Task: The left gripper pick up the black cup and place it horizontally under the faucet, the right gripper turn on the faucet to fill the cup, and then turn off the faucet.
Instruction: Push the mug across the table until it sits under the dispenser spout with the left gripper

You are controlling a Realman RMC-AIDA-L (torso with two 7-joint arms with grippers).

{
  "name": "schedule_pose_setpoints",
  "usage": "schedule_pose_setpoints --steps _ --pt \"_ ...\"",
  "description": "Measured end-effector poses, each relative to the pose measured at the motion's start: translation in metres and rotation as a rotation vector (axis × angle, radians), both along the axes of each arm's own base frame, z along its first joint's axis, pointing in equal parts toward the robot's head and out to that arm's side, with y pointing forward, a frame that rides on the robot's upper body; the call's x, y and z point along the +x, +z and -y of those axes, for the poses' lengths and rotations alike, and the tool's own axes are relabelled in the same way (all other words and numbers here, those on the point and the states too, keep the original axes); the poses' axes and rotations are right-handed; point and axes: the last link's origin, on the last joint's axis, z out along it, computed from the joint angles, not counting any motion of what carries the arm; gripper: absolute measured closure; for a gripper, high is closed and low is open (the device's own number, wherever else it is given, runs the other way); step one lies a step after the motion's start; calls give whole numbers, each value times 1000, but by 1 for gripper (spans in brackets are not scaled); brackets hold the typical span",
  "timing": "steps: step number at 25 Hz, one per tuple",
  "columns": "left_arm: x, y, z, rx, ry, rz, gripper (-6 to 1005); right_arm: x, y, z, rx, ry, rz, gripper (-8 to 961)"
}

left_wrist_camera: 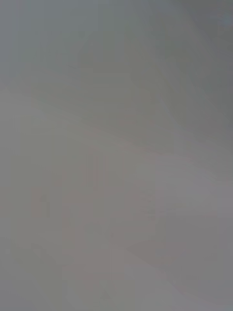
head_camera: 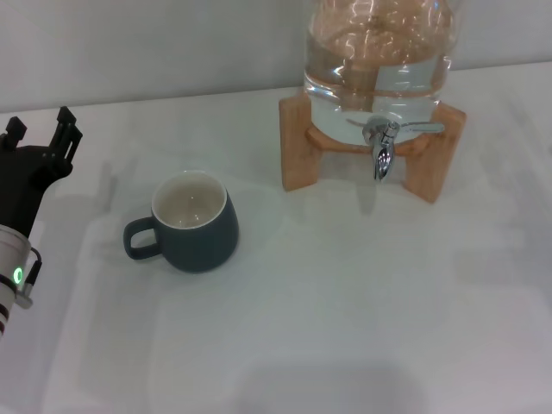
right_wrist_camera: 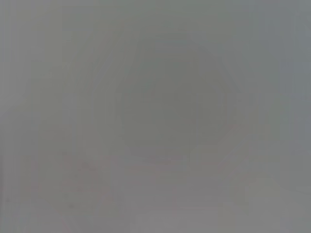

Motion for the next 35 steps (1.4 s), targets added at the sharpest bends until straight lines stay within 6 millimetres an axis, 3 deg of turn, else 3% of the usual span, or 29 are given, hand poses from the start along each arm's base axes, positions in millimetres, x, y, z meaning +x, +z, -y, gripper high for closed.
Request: schedule_pose_setpoints --steps 18,35 --pt "2 0 -1 -10 -13 -11 260 0 1 0 4 3 4 145" --pt "-23 -5 51 -81 -97 -11 260 0 5 -7 -2 -5 15 145"
